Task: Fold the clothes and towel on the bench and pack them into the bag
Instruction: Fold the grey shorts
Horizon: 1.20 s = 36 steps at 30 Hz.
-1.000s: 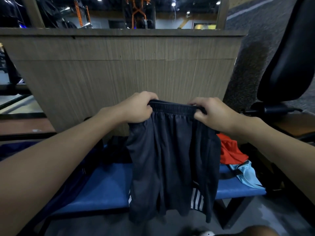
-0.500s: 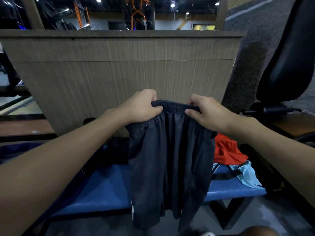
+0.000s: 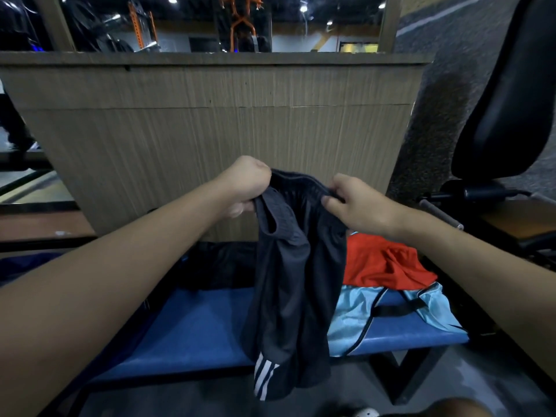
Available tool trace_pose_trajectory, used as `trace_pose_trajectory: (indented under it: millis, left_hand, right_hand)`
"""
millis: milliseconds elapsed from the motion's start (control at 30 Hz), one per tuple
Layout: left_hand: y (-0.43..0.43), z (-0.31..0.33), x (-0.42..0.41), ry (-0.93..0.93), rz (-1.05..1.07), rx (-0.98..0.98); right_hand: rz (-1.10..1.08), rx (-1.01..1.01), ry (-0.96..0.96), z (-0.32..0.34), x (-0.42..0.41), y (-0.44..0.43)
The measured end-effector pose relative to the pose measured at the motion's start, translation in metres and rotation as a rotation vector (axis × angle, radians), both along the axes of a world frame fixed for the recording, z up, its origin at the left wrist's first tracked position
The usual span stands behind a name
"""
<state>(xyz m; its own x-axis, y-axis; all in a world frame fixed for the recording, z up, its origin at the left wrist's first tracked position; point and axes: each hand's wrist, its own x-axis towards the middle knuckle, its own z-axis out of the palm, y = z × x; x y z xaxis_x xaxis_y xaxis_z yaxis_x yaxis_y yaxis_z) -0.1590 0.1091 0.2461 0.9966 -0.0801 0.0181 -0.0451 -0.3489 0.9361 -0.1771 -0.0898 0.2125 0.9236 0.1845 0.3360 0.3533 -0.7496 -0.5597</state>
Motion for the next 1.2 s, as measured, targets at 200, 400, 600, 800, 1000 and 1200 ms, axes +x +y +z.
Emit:
trace_pose_trajectory:
  millis: [200, 400, 600, 800, 1000, 1200]
  left_hand:
    - [-0.003, 0.001, -0.002, -0.047, 0.001, 0.086]
    - [0.000, 0.004, 0.004, 0.037, 0.082, -0.068]
    - [-0.003, 0.016, -0.004, 0.195, 0.132, -0.392]
    - [-0.001, 0.020, -0.003, 0.313, 0.117, -0.506]
    - [0.013, 0.012, 0.000, 0.060, 0.074, 0.111]
    - [0.020, 0.026, 0.000, -0.053, -0.098, 0.560]
  right_hand:
    - [0.125, 0.440, 0.034, 0.007, -0.007, 0.020]
    - [0.125, 0.060, -0.207, 0.004, -0.013, 0.028]
    - [-0.010, -0.064, -0.124, 0.001, -0.035, 0.049]
    - [-0.165, -0.066, -0.246, -0.007, -0.025, 0.047]
    - [-0.131, -0.054, -0.243, 0.005, -0.011, 0.017]
    - [0.171, 0.021, -0.263, 0.015, -0.003, 0.004]
